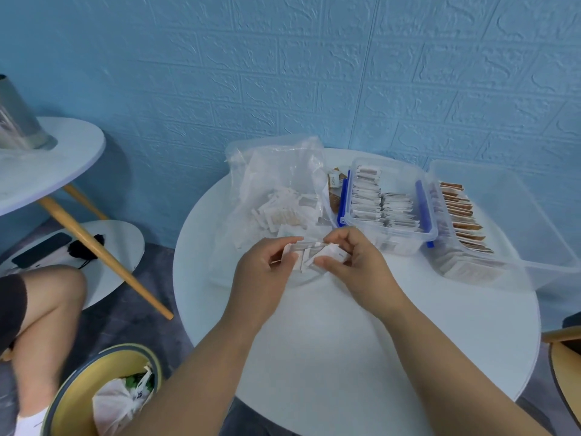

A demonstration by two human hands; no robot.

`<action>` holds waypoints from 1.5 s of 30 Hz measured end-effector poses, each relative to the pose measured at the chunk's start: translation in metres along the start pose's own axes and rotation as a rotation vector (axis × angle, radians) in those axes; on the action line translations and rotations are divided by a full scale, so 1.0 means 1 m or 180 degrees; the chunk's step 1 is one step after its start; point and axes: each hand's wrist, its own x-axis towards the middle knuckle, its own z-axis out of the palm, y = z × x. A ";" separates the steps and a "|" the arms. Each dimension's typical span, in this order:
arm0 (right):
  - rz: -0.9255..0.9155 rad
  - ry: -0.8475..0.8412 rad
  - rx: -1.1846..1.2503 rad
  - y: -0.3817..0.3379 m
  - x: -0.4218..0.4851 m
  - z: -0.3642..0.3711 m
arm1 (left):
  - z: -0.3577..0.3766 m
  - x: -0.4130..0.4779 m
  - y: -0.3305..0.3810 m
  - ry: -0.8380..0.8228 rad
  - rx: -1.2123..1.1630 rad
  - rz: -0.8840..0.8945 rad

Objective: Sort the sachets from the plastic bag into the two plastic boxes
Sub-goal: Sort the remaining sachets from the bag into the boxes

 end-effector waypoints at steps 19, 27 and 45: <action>-0.0483 -0.0040 -0.1816 0.029 -0.054 -0.050 | 0.086 -0.015 -0.022 -0.1016 0.0908 0.0689; -0.0431 0.0547 -0.1376 0.032 -0.052 -0.055 | 0.084 -0.021 -0.021 -0.1007 0.0869 0.0668; -0.0314 0.0152 -0.1454 0.034 -0.055 -0.047 | 0.079 -0.023 -0.025 -0.0527 0.0853 0.0358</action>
